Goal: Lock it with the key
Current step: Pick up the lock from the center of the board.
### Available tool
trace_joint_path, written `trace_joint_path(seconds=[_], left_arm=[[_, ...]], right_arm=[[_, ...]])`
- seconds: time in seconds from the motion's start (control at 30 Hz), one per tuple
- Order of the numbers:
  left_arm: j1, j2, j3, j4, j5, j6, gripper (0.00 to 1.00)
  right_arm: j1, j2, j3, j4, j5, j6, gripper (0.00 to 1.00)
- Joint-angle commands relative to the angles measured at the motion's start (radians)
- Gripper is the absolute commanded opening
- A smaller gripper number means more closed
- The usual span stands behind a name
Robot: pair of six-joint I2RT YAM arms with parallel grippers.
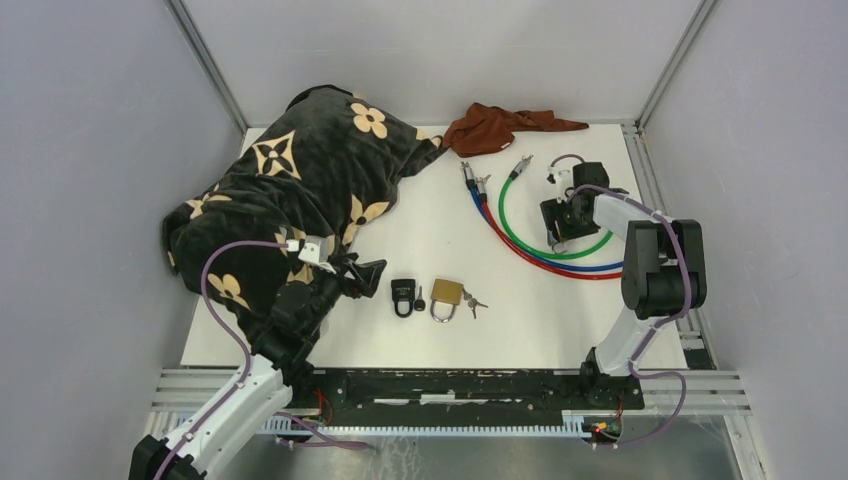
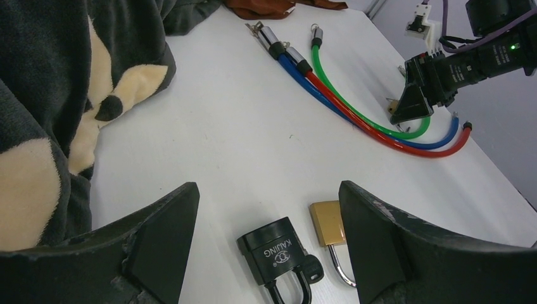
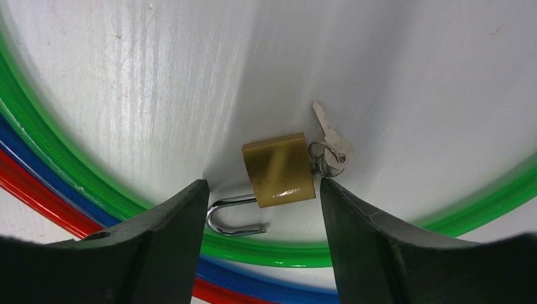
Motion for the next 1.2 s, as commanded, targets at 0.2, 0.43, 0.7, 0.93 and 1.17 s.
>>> trace_joint_path(seconds=[0.2,0.43,0.7,0.93,1.17], left_arm=[[0.010,0.007,-0.007,0.052,0.008,-0.039,0.86],[0.012,0.007,-0.006,0.059,0.031,-0.032,0.85],[0.012,0.038,-0.004,0.113,0.196,-0.045,0.77],[0.010,0.075,-0.002,0.154,0.280,-0.060,0.74],[0.009,0.048,-0.009,0.162,0.328,-0.045,0.81]], right_arm=[[0.001,0.069,0.055,0.022,0.042,-0.029,0.66],[0.001,0.056,0.036,0.053,0.026,-0.021,0.12],[0.001,-0.091,-0.020,0.169,-0.006,0.049,0.00],[0.161,-0.305,-0.072,0.270,0.126,0.121,0.00],[0.553,-0.461,-0.119,0.385,0.215,0.270,0.00]])
